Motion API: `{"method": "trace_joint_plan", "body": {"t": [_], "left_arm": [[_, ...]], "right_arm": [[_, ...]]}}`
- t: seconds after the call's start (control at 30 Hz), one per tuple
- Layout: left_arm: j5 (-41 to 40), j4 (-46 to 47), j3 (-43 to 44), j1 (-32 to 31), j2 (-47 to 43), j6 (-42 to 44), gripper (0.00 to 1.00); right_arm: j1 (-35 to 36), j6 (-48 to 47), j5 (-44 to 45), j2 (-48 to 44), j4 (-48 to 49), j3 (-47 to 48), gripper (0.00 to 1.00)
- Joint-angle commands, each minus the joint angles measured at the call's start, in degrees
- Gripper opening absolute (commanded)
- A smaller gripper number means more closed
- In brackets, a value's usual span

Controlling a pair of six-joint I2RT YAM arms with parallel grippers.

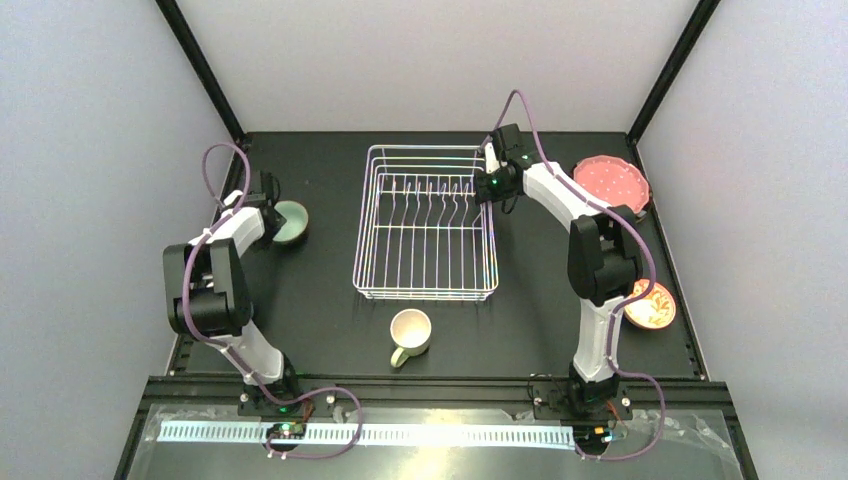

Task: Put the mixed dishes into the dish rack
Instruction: Move the bowl to the center of the board.

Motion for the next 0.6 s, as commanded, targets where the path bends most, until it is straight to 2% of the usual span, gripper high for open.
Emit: {"method": "trace_joint_plan", "body": {"t": [0.0, 0.03, 0.1, 0.3, 0.57], "left_arm": [[0.0, -0.6, -0.1, 1.0, -1.3, 1.4, 0.53], [0.5, -0.3, 0.0, 1.0, -1.3, 1.4, 0.63], [1.5, -0.3, 0.4, 1.0, -1.4, 1.4, 0.76], [3.3, -1.1, 2.3, 1.0, -1.9, 1.3, 0.96], [4.9, -2.1, 4.7, 1.0, -3.7, 1.3, 0.99]], "right_arm": [[0.3, 0.1, 0.4, 2.1, -1.3, 0.9, 0.87], [0.3, 0.0, 0.3, 2.2, -1.3, 1.1, 0.87], [0.3, -0.2, 0.2, 2.7, -1.2, 1.3, 0.86], [0.3, -1.1, -0.2, 4.8, -1.8, 2.5, 0.76], [0.2, -2.2, 2.0, 5.7, -3.0, 4.5, 0.62]]}}
